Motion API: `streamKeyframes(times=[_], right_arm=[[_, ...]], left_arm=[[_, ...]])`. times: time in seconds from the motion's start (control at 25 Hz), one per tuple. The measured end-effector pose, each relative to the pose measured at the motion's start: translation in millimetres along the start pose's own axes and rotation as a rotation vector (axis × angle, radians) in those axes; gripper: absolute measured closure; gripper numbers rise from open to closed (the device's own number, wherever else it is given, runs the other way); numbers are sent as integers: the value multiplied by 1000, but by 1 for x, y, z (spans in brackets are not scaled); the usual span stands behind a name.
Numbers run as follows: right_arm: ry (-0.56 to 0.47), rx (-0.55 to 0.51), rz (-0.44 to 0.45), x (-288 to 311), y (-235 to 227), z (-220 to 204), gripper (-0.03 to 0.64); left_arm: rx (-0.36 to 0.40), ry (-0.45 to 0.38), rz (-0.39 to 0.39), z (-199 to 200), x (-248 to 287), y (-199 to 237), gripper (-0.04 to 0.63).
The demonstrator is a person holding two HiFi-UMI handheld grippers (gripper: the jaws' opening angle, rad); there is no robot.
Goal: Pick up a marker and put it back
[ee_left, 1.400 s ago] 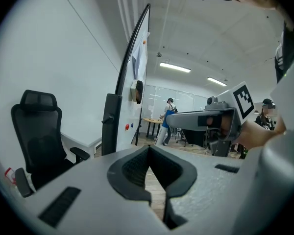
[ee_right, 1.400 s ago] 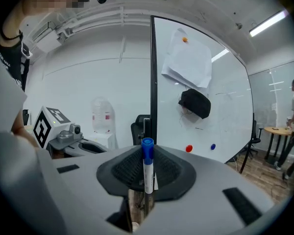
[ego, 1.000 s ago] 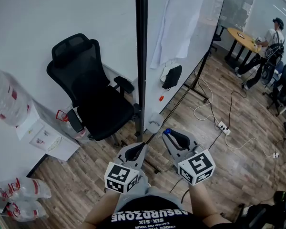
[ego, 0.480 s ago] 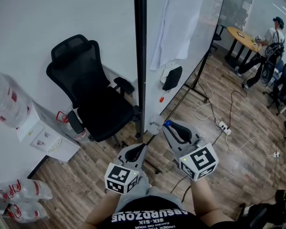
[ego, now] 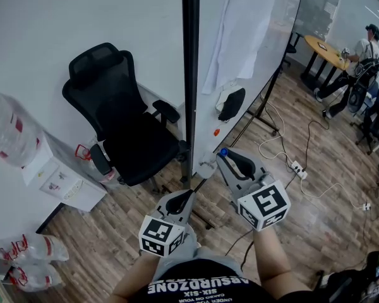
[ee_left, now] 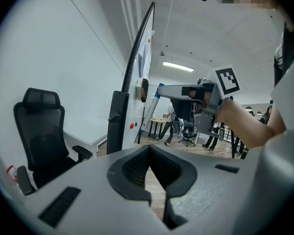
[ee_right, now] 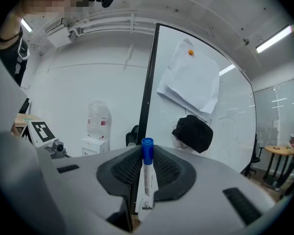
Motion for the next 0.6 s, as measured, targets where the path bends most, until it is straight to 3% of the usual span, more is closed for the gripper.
streamKeyframes(times=[0.6], right_arm=[[52,55,-6,25,-28,-23,554]], left_arm=[[7,9,0,6,14,3,588]])
Point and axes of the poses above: the fingertips, and each gripper's own axes: x forward along the fingers, y to its left, z out of its top, the point moved 8 cm from there along -x, backward along the fingers, and after that the axes turned 3 degrees about -x, right-handed, at the moved point
